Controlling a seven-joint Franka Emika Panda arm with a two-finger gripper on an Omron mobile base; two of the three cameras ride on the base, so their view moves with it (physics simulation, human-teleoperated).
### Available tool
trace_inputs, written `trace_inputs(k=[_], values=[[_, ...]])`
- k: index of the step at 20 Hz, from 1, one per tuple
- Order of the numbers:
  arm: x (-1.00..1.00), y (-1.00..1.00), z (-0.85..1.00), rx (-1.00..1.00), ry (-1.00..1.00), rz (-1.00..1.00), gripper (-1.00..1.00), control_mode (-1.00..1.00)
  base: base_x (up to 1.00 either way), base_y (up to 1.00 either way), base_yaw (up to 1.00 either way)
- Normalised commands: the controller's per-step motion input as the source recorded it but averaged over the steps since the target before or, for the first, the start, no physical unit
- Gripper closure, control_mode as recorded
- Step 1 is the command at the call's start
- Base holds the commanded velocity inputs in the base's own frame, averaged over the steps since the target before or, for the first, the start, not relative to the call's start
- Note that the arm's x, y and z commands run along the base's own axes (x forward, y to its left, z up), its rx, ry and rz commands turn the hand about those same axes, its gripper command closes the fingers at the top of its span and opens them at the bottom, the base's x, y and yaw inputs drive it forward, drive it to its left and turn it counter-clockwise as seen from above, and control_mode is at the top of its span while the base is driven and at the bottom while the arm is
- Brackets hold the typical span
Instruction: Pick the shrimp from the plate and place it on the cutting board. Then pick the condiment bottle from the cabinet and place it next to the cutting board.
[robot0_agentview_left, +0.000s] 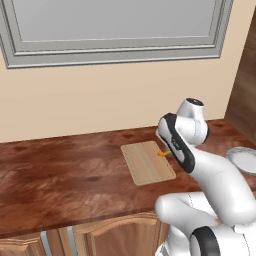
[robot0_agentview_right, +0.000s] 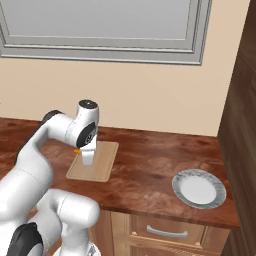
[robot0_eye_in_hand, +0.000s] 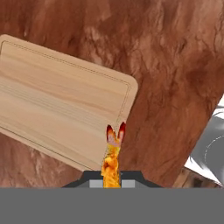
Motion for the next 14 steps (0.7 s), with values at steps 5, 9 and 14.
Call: trace_inputs(k=[5,9,14], values=[[0.14,0.14,0.00,-0.04,0.04,0.17,1.00,-1.00,0.00,0.00,0.00],[0.05,0.11,-0.03,-0.05,0.00,0.18,1.00,-1.00,0.00,0.00,0.00],[0.05,0.10,-0.23,-0.06,-0.11,0.18,1.00,-1.00,0.00,0.00,0.00]])
